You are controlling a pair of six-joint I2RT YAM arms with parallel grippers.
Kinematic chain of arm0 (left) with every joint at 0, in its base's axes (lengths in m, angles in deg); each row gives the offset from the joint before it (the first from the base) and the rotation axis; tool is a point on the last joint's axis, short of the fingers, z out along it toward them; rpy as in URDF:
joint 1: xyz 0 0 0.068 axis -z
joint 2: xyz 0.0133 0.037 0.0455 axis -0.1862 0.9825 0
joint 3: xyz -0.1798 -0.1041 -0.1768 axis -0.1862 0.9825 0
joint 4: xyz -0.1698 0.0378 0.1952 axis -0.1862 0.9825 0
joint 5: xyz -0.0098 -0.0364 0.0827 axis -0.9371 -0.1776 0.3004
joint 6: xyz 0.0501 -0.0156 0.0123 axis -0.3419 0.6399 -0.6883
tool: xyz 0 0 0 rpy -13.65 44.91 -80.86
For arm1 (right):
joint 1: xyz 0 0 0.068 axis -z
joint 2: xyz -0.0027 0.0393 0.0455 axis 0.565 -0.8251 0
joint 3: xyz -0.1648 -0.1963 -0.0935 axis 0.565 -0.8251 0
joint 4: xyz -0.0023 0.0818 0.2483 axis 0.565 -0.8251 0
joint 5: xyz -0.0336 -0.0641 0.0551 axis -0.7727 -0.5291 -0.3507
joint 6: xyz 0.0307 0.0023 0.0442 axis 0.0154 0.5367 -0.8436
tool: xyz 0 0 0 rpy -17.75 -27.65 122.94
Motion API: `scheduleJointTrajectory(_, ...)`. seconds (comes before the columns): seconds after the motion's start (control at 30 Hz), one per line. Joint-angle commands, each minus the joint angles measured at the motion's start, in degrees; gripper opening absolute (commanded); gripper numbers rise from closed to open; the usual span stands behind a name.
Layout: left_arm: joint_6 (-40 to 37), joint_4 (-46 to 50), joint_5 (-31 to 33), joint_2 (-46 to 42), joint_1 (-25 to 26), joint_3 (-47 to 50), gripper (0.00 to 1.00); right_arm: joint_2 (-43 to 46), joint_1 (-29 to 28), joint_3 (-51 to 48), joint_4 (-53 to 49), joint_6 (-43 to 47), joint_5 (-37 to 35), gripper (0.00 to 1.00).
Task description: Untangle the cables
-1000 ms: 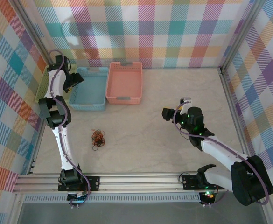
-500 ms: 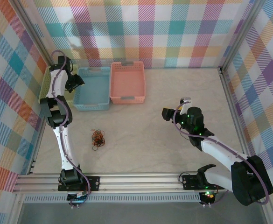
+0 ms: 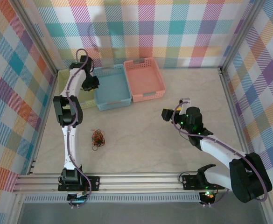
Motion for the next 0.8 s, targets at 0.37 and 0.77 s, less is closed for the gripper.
scheduleJointTrajectory(0.37, 1.1, 1.1, 1.0, 2.2, 10.3, -3.6, 0.03, -2.9, -0.3, 0.9, 0.9, 0.2, -1.2, 0.89)
scheduleJointTrajectory(0.77, 4.9, -1.1, 0.8, 5.9, 15.0, -8.5, 0.05, -3.6, -0.2, 1.1, 0.7, 0.6, -1.2, 0.89)
